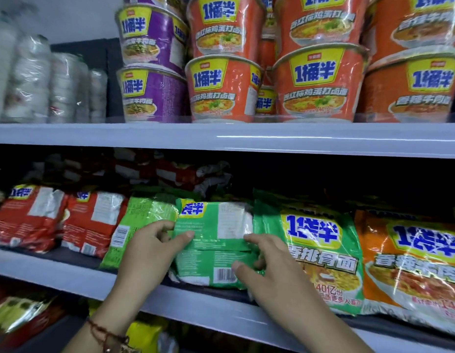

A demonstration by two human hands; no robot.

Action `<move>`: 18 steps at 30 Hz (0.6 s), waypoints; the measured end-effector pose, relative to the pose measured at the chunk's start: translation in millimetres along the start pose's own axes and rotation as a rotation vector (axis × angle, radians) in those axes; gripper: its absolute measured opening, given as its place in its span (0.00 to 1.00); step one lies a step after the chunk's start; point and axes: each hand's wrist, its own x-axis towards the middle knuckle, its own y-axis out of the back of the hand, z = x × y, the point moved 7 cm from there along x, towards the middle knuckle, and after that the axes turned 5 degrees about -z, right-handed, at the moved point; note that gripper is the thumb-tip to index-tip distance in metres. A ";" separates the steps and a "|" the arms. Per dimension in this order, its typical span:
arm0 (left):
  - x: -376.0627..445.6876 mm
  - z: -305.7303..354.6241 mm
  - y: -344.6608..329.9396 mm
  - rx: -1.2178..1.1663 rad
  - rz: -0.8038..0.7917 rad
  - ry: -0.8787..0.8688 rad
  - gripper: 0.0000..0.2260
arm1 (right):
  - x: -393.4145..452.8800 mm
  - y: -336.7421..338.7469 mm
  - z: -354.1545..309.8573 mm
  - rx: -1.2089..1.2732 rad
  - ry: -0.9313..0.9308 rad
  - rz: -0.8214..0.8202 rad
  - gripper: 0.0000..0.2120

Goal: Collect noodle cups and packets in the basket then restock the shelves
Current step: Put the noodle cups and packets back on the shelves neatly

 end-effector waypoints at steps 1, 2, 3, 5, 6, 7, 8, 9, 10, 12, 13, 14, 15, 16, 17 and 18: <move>-1.6 2.2 0.7 -0.038 0.002 -0.037 0.13 | -2.4 -3.9 -5.0 -0.029 -0.003 0.019 0.30; -4.4 5.4 0.8 -0.066 0.010 -0.081 0.12 | -4.9 -7.7 -11.7 -0.063 -0.005 0.045 0.32; -8.7 9.8 1.3 -0.093 0.022 -0.124 0.12 | -7.4 -11.7 -19.8 -0.098 -0.004 0.073 0.33; -16.9 17.3 2.6 -0.138 0.030 -0.196 0.11 | -11.4 -22.5 -37.7 -0.142 -0.021 0.115 0.36; -19.6 19.7 2.7 -0.169 0.018 -0.219 0.10 | -12.7 -29.3 -45.8 -0.155 -0.033 0.128 0.37; -19.5 19.8 2.3 -0.212 -0.007 -0.229 0.10 | -12.8 -37.3 -52.6 -0.159 -0.045 0.129 0.38; -17.3 18.4 1.8 -0.263 -0.034 -0.231 0.10 | -11.8 -45.7 -58.4 -0.142 -0.054 0.121 0.41; -13.8 15.9 1.3 -0.314 -0.059 -0.225 0.10 | -10.4 -53.8 -63.0 -0.108 -0.057 0.111 0.44; -10.6 14.5 1.4 -0.365 -0.078 -0.215 0.10 | -8.8 -59.4 -66.9 -0.061 -0.063 0.113 0.46; -5.4 12.4 -0.3 -0.508 -0.146 -0.182 0.09 | -7.6 -65.0 -71.9 0.033 -0.085 0.138 0.48; -5.9 13.5 -2.5 -0.598 -0.208 -0.160 0.09 | -8.2 -65.0 -74.9 0.074 -0.094 0.153 0.48; -7.3 14.3 -4.0 -0.675 -0.272 -0.140 0.08 | -10.1 -63.9 -78.7 0.107 -0.099 0.164 0.48; -10.1 16.3 -4.5 -0.746 -0.330 -0.127 0.08 | -13.4 -61.1 -82.3 0.133 -0.100 0.184 0.47; -12.6 17.2 -4.1 -0.810 -0.375 -0.118 0.09 | -17.4 -57.7 -87.0 0.160 -0.106 0.205 0.46; -14.6 18.8 -3.7 -0.864 -0.415 -0.113 0.10 | -21.1 -54.6 -91.1 0.193 -0.116 0.221 0.45; -17.6 21.6 -2.5 -0.908 -0.450 -0.111 0.10 | -24.2 -53.3 -94.3 0.235 -0.123 0.220 0.43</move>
